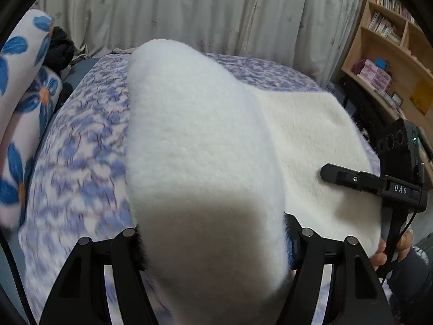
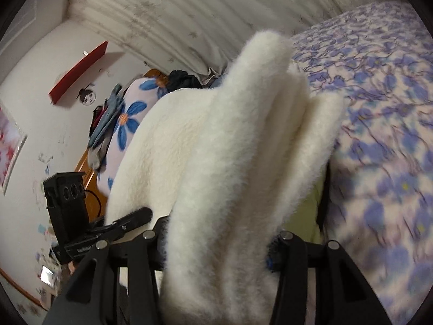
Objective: Fold large clothes
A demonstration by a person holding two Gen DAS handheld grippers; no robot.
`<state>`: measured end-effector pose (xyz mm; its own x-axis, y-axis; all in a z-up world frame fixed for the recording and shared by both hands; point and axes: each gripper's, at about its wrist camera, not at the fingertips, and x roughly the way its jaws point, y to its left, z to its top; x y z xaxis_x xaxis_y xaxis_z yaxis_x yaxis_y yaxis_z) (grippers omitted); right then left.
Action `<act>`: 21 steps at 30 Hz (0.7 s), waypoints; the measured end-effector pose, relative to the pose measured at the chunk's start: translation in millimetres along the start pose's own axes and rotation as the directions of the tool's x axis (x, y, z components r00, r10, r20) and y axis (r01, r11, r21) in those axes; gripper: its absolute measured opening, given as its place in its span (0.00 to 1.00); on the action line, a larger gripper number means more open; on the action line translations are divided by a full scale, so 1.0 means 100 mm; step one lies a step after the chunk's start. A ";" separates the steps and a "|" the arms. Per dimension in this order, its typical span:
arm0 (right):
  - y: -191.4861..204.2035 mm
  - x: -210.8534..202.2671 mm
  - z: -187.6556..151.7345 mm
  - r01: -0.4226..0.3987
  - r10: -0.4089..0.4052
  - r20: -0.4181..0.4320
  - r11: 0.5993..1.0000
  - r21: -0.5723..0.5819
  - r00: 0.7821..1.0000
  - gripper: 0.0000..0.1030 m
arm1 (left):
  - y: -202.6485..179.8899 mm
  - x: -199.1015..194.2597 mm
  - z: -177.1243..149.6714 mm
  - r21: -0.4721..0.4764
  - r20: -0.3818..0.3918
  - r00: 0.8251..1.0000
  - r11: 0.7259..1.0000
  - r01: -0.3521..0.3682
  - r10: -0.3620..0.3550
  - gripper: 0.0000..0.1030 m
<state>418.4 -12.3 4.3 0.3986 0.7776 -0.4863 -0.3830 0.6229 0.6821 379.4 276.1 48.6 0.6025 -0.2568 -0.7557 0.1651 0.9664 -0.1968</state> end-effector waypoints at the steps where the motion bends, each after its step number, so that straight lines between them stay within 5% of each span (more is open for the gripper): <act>1: -0.04 0.11 0.05 -0.003 0.003 0.000 1.000 0.015 1.000 0.46 | 0.09 0.13 0.08 -0.003 -0.002 1.000 1.000 -0.002 0.002 0.66; 4: -0.43 0.58 0.17 0.016 -0.015 -0.021 0.998 0.067 1.000 0.47 | 0.39 0.67 0.19 -0.002 -0.044 0.999 1.000 -0.014 0.014 0.67; 7: -0.88 1.04 0.09 0.094 -0.070 -0.135 0.979 0.183 0.988 0.50 | 0.66 1.25 0.12 -0.036 -0.150 0.987 0.997 -0.061 0.055 0.71; 9: -1.07 1.19 -0.05 0.105 -0.068 -0.170 0.970 0.220 0.983 0.58 | 0.86 1.51 -0.05 -0.093 -0.188 0.981 0.993 -0.074 0.055 0.86; 10: -1.08 1.17 -0.08 0.083 -0.049 -0.160 0.973 0.217 0.986 0.59 | 0.92 1.51 -0.10 -0.107 -0.162 0.985 0.992 -0.074 0.056 0.95; 14: -0.94 1.00 -0.07 0.114 -0.091 -0.172 0.985 0.130 0.981 0.60 | 1.00 1.38 -0.16 -0.104 -0.106 0.993 0.993 -0.064 0.053 0.95; 18: -0.72 0.65 -0.03 0.180 -0.174 -0.113 0.982 0.050 0.978 0.60 | 0.81 1.10 -0.14 -0.031 -0.047 0.985 0.985 -0.167 0.166 0.93; 21: -0.44 0.37 0.03 0.209 -0.209 0.009 0.977 -0.044 0.978 0.60 | 0.63 0.74 -0.08 0.017 0.053 0.973 0.974 -0.227 0.226 0.75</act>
<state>452.5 -11.2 -41.4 0.4774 0.6294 -0.6132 -0.3273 0.7750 0.5407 428.2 317.9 -24.9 0.6651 -0.0318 -0.7461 0.0368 0.9993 -0.0097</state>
